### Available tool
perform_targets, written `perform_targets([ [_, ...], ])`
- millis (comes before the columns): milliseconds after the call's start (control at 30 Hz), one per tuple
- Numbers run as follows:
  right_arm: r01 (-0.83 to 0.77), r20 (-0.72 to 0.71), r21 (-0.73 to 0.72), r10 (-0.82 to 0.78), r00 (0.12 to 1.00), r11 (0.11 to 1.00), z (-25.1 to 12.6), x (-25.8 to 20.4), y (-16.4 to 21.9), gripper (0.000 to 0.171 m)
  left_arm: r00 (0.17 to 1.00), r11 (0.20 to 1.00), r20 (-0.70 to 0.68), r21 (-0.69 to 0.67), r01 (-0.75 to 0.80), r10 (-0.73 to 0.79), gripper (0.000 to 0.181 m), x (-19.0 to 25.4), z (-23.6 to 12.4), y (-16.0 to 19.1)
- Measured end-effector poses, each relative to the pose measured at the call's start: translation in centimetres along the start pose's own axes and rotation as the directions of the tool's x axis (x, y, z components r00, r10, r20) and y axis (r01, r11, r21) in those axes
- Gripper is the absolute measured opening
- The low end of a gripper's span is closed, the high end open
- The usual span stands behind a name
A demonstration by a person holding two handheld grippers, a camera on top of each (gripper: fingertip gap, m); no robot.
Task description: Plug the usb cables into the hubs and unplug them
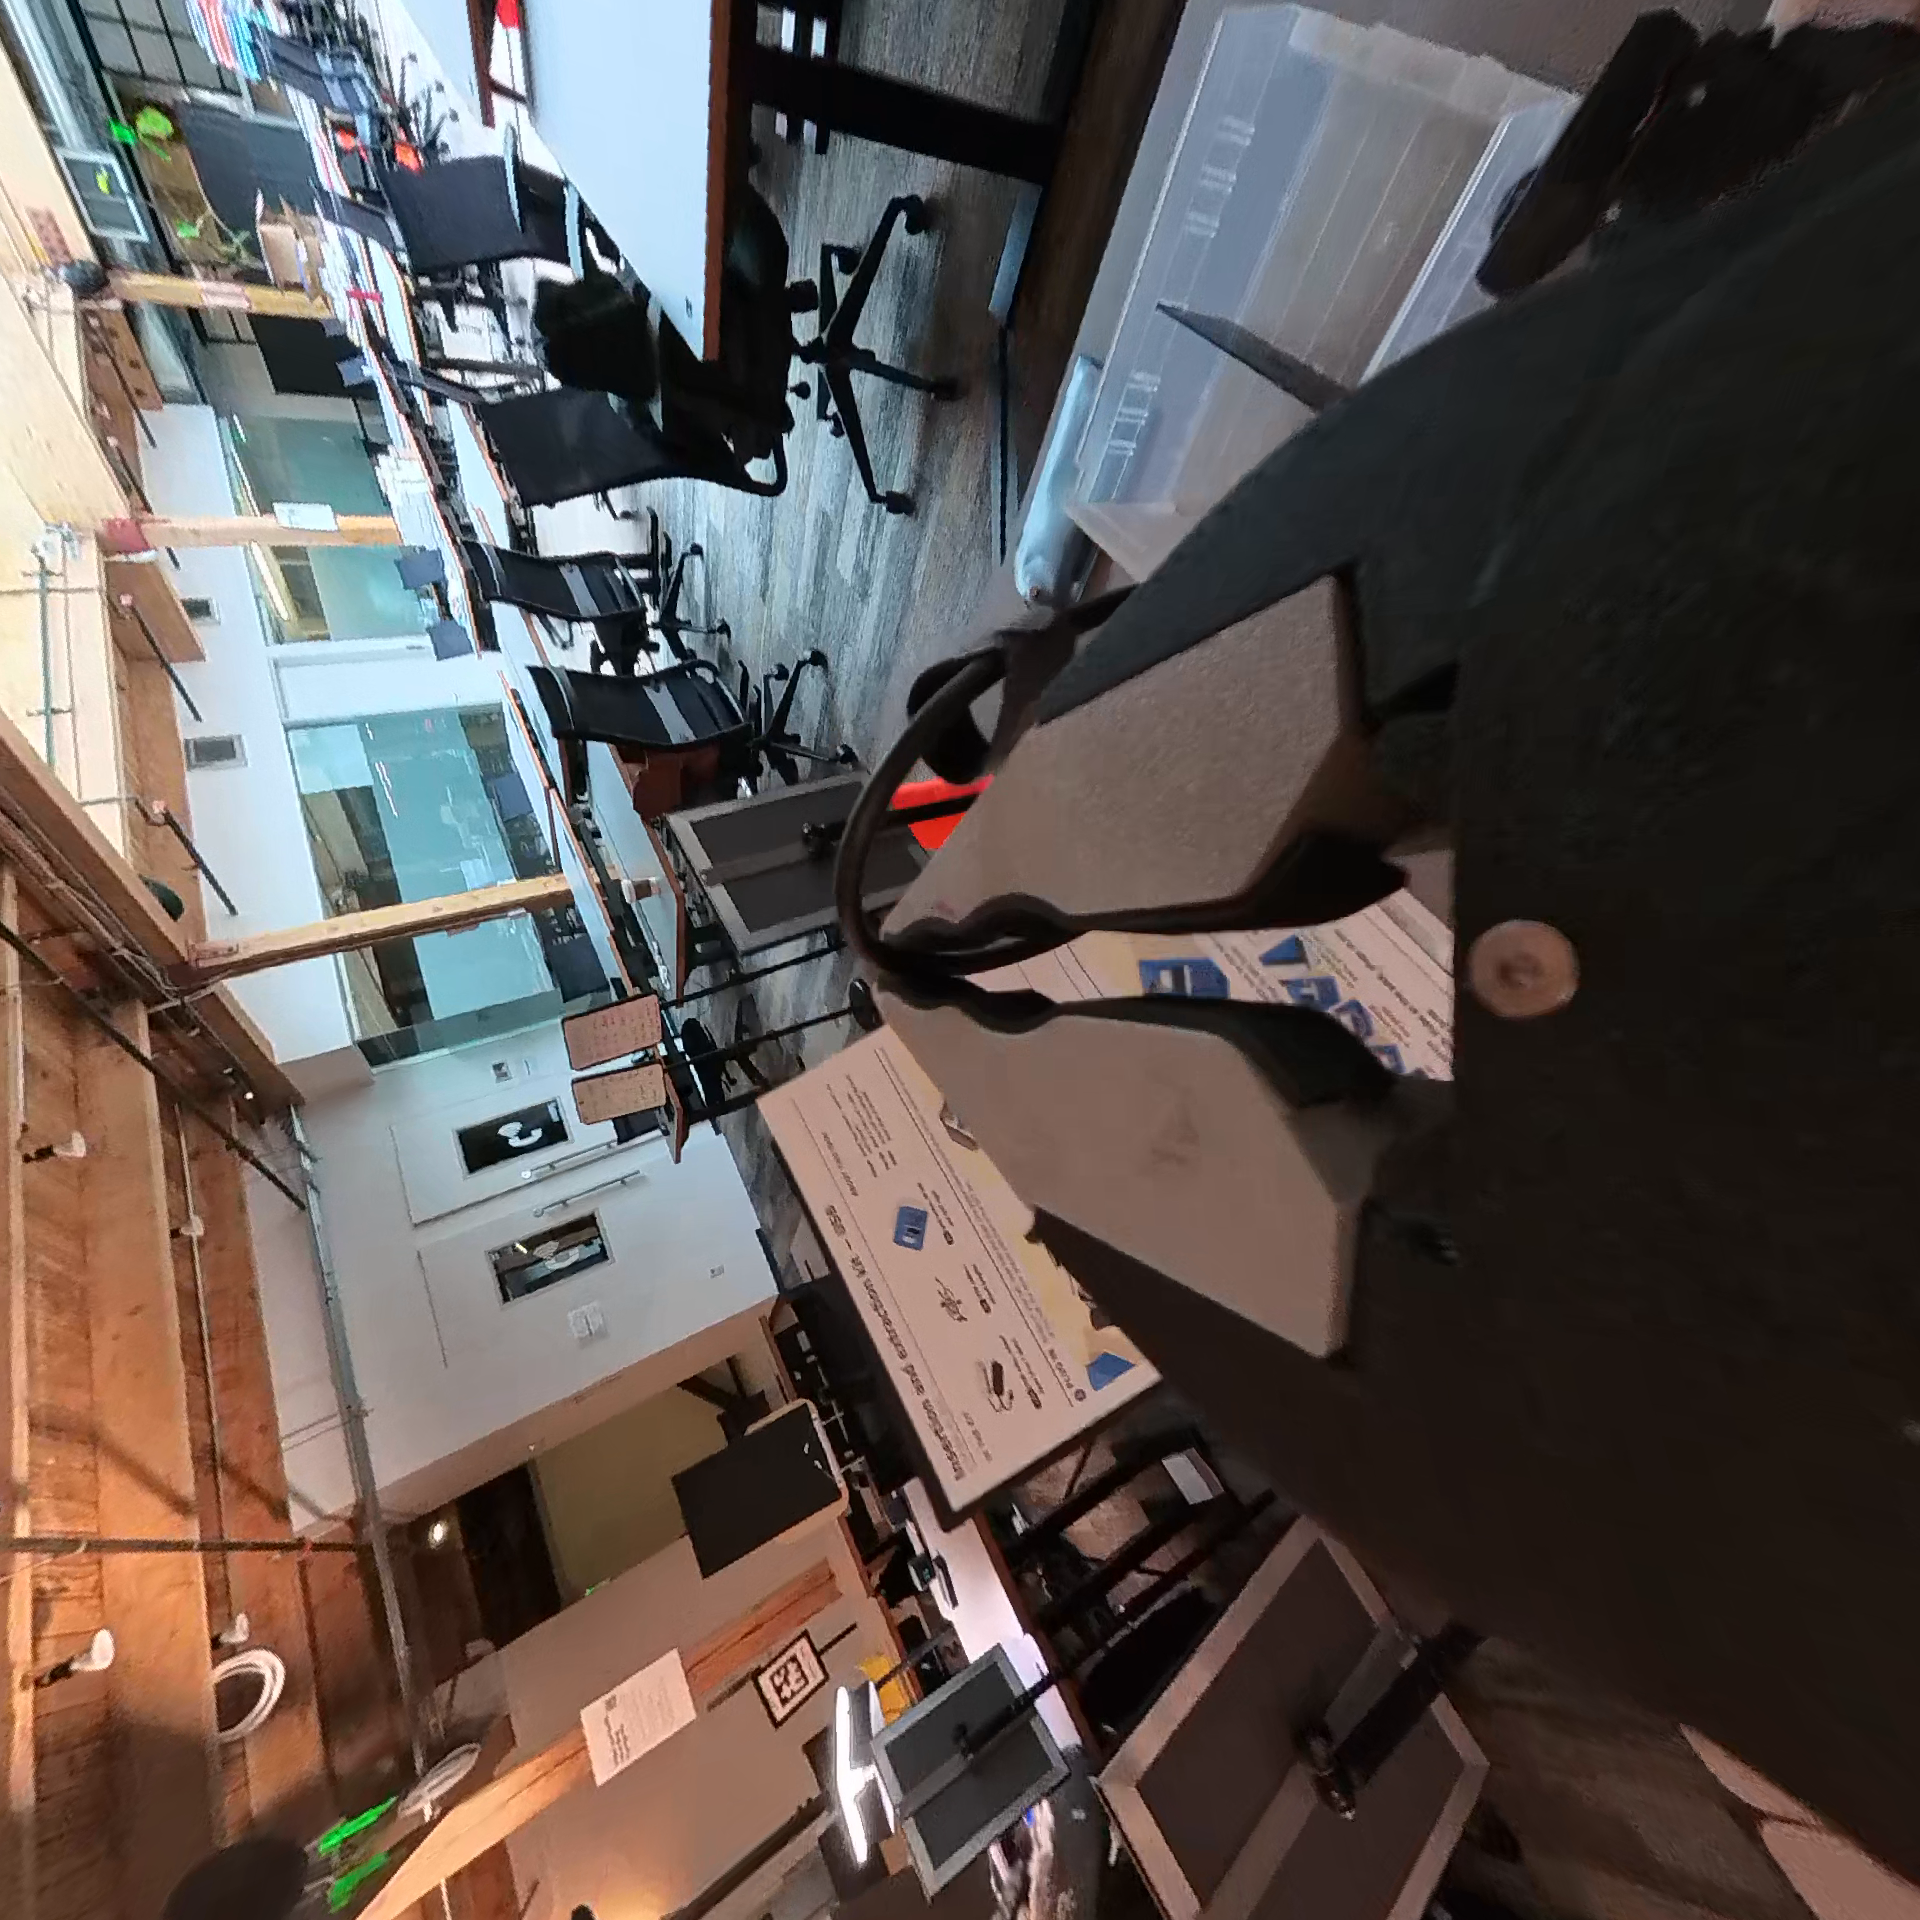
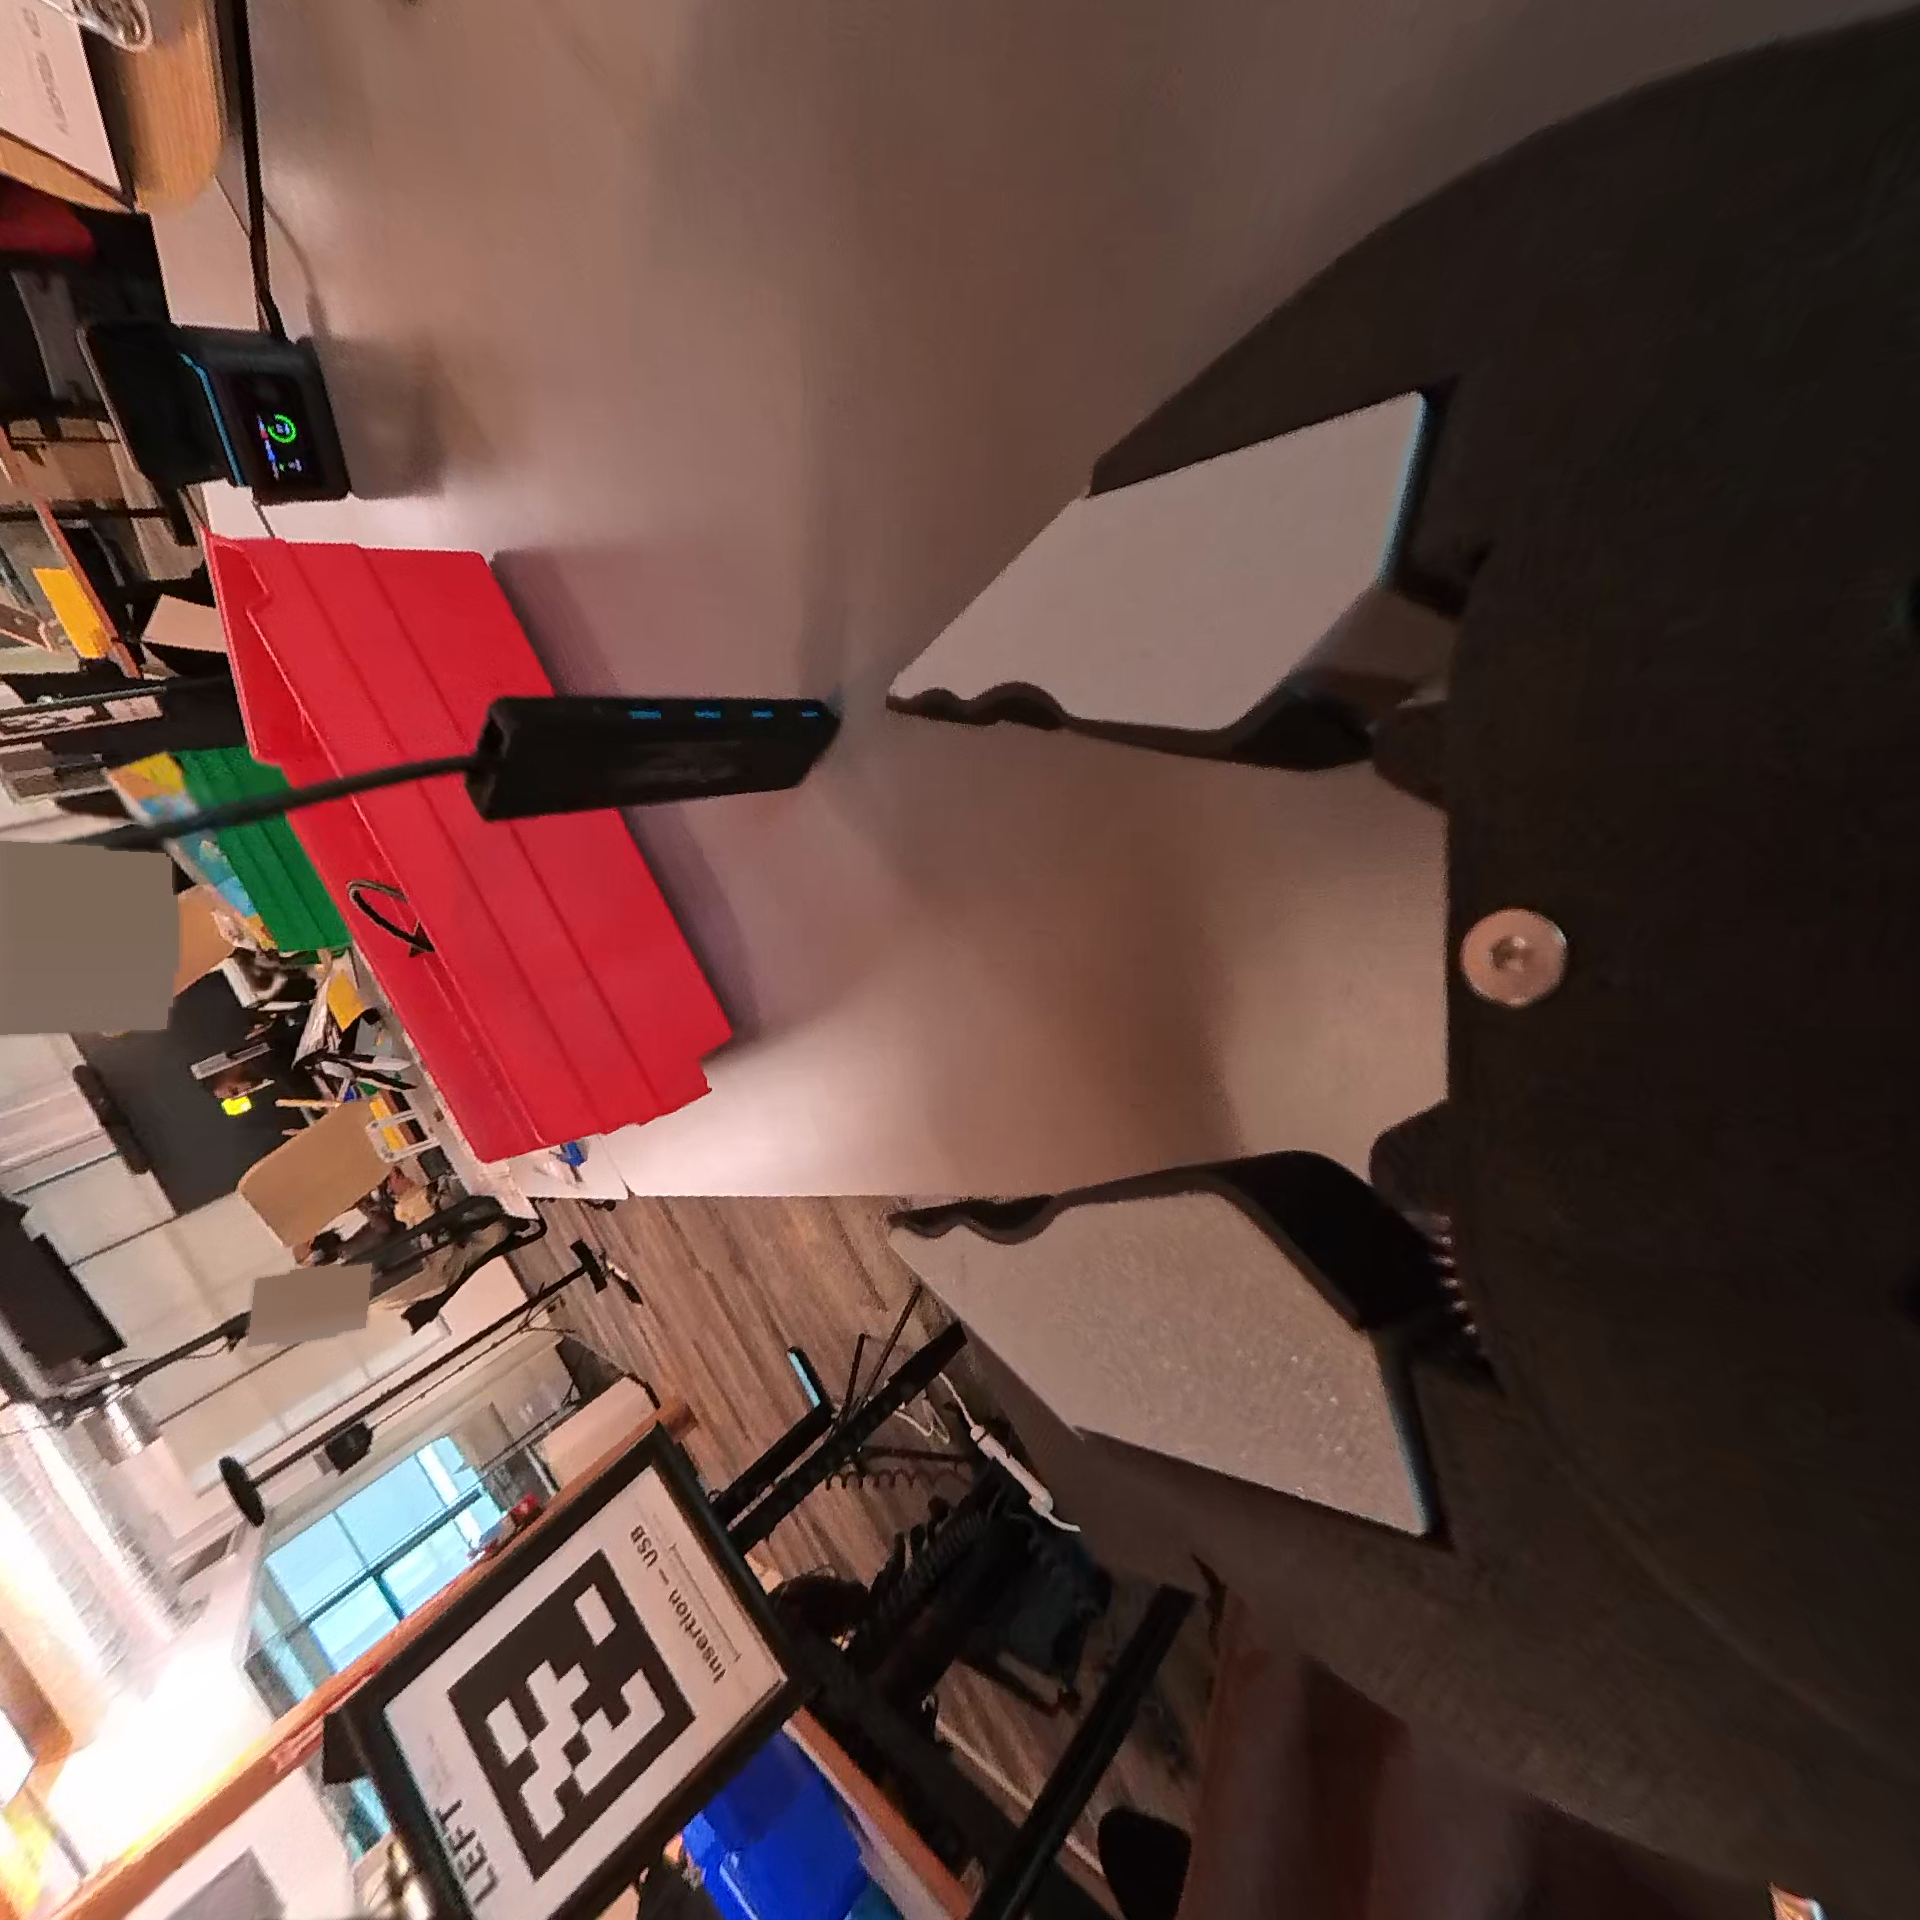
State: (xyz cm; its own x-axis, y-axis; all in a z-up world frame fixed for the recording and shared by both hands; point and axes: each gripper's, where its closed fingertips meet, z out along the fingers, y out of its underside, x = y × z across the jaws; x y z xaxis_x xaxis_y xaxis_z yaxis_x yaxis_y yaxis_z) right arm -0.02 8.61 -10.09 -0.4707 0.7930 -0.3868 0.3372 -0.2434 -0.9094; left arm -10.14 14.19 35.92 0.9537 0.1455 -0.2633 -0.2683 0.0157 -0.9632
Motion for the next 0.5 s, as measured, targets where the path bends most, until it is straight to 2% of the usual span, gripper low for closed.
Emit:
perform_targets([
  [300,0.050,-0.011,-0.028,-0.051,0.999,0.998,0.3,-0.3,0.4,0.090,0.987,0.997,-0.150,0.040,0.066,-0.059,0.002,3.7,-0.5,-1.6],
  [333,0.063,-0.003,-0.033,-0.063,0.998,0.997,0.4,-0.6,0.5,0.084,0.986,0.997,-0.158,0.043,0.068,-0.060,0.002,3.9,-0.6,-1.7],
  [367,0.084,0.013,-0.045,-0.084,0.996,0.995,0.4,-0.9,0.6,0.069,0.986,0.997,-0.157,0.046,0.061,-0.053,0.001,3.9,-0.7,-1.8],
  [433,0.201,-0.006,-0.080,-0.202,0.979,0.976,0.1,-1.1,1.0,0.008,0.990,0.999,-0.137,0.036,0.036,-0.031,0.002,3.4,-0.7,-1.4],
  [467,0.285,-0.123,-0.090,-0.294,0.948,0.954,-0.3,0.1,0.6,0.008,0.993,0.999,-0.119,0.023,0.025,-0.022,0.001,2.9,-0.7,-0.9],
  [500,0.375,-0.277,-0.113,-0.392,0.877,0.920,-1.1,1.9,-0.1,0.008,0.996,1.000,-0.092,-0.002,0.010,-0.010,0.001,2.1,-0.7,-0.1],
])
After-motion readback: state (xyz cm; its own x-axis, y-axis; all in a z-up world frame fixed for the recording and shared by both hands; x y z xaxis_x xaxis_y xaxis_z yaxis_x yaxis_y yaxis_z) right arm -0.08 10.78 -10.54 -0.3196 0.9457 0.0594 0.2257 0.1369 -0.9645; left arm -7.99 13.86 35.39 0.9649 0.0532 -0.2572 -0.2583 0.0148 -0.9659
